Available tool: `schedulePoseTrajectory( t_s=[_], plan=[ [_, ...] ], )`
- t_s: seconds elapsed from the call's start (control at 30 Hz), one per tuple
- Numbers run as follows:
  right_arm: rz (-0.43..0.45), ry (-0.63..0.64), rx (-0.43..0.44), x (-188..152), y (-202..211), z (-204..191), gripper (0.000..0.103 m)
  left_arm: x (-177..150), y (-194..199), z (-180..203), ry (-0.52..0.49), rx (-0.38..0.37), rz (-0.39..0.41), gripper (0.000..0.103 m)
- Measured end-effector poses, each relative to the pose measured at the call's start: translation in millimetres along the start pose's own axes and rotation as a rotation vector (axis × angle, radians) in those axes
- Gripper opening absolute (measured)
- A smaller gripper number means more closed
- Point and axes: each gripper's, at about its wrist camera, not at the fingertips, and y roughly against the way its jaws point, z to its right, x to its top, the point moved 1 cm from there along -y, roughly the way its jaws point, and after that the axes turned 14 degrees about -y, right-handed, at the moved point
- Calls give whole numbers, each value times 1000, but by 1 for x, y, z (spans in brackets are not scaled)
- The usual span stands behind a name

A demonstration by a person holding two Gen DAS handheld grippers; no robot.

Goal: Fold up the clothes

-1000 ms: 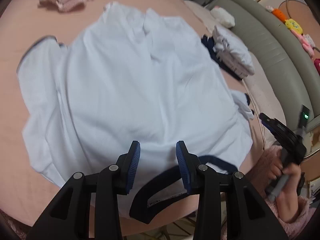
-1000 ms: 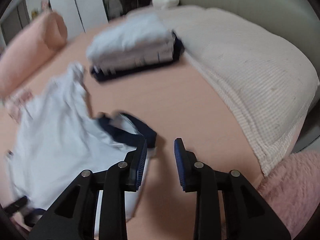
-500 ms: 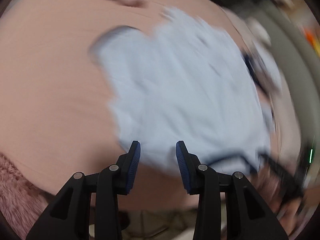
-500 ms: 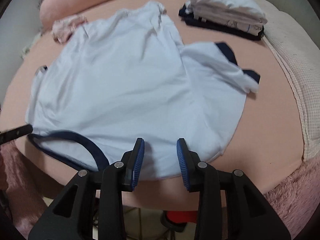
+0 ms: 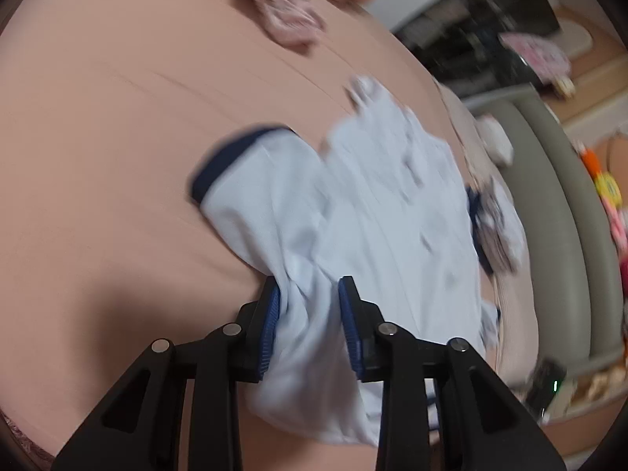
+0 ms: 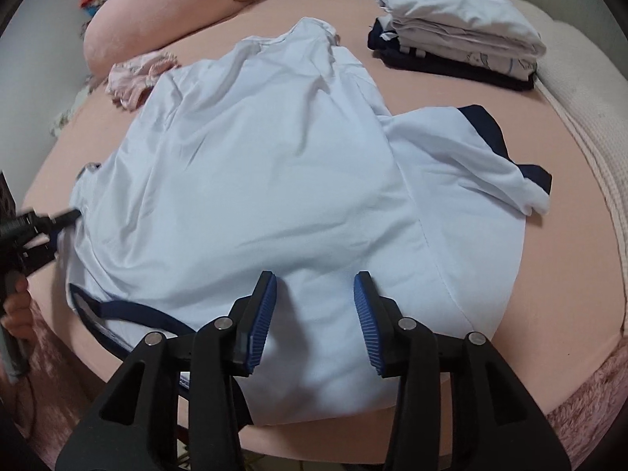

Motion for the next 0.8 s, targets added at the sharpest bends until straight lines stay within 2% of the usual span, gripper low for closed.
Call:
schedulePoseTrajectory(
  t_s=[0.03, 0.1, 0.13, 0.17, 0.2, 0.27, 0.43, 0.53, 0.57, 0.63, 0.67, 0.73, 0.8],
  plan=[
    [1, 6, -6, -1, 0, -1, 42, 2, 0, -8, 46, -3, 5, 34],
    [4, 17, -15, -2, 0, -1, 42, 3, 2, -9, 46, 24, 14, 33],
    [5, 25, -20, -3, 1, -2, 42, 3, 4, -7, 33, 43, 18, 28],
    [7, 33, -24, -4, 2, -3, 42, 3, 6, -5, 21, 61, 23, 6],
    [8, 40, -22, -5, 3, -4, 43, 3, 7, -3, 9, 79, 27, 3],
    [4, 59, -15, -8, 6, -7, 43, 4, 11, 0, -16, 115, 36, 3],
    [-6, 64, -82, -10, 3, -5, 43, 5, 42, -11, -17, 229, 80, 3],
    [-8, 77, -113, -9, 2, -3, 46, 4, 38, -33, 51, 262, 23, 4],
    [-4, 86, -124, -10, 3, -3, 47, 4, 36, -40, 74, 272, 2, 8],
    [3, 97, -135, -11, 4, -4, 48, 0, 39, -41, 102, 217, 16, 11],
    [6, 92, -124, -11, 6, -3, 48, -2, 41, -32, 72, 190, 21, 11],
    [13, 80, -92, -11, 12, -2, 48, -9, 44, -1, -55, 148, 12, 11],
    [30, 71, -35, -11, 23, -3, 48, -21, 39, 34, -188, 91, -34, 11]
  ],
)
